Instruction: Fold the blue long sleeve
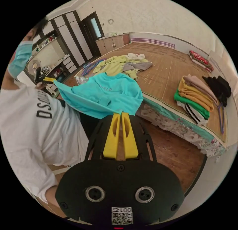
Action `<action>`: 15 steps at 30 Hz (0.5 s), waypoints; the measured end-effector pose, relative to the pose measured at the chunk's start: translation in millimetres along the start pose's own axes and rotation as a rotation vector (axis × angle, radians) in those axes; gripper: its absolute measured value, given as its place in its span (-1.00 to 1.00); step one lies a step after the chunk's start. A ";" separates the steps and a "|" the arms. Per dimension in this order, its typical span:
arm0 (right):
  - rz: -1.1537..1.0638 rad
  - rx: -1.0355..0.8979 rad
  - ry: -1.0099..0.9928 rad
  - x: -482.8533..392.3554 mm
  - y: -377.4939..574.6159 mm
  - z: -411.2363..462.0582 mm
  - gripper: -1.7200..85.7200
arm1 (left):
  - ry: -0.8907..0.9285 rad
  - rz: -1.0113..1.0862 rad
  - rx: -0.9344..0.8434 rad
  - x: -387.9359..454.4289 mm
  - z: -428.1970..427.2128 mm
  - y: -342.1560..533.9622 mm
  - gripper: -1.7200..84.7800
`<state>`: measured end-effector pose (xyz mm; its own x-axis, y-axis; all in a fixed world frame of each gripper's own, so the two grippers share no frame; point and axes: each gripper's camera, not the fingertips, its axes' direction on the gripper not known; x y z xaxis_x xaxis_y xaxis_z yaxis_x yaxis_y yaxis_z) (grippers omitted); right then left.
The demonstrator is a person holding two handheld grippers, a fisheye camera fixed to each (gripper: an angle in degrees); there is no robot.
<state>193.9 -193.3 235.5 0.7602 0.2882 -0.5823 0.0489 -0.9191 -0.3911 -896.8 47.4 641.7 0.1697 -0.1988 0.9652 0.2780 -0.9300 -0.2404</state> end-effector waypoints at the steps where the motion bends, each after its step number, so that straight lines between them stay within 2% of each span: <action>1: -0.002 -0.003 -0.012 10.3 -21.2 10.9 -0.94 | -0.010 -0.012 -0.002 -16.5 11.1 -15.0 -0.89; 7: 0.055 0.023 0.019 85.5 -172.0 85.2 -0.94 | -0.062 -0.112 -0.042 -147.8 93.4 -116.9 -0.89; 11: 0.090 -0.154 0.052 127.0 -252.7 202.0 -0.93 | 0.013 -0.272 -0.185 -227.8 207.8 -145.7 -0.89; 13: 0.118 -0.265 0.044 139.3 -268.6 245.2 -0.93 | 0.041 -0.369 -0.238 -247.8 248.0 -138.2 -0.92; 15: 0.149 -0.291 0.132 146.8 -275.5 260.4 -0.94 | -0.002 -0.490 -0.236 -260.0 263.5 -122.7 -0.96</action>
<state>123.3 172.2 72.2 0.8490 0.1254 -0.5133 0.0995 -0.9920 -0.0777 -725.9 294.6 393.3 0.0757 0.2755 0.9583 0.1055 -0.9579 0.2671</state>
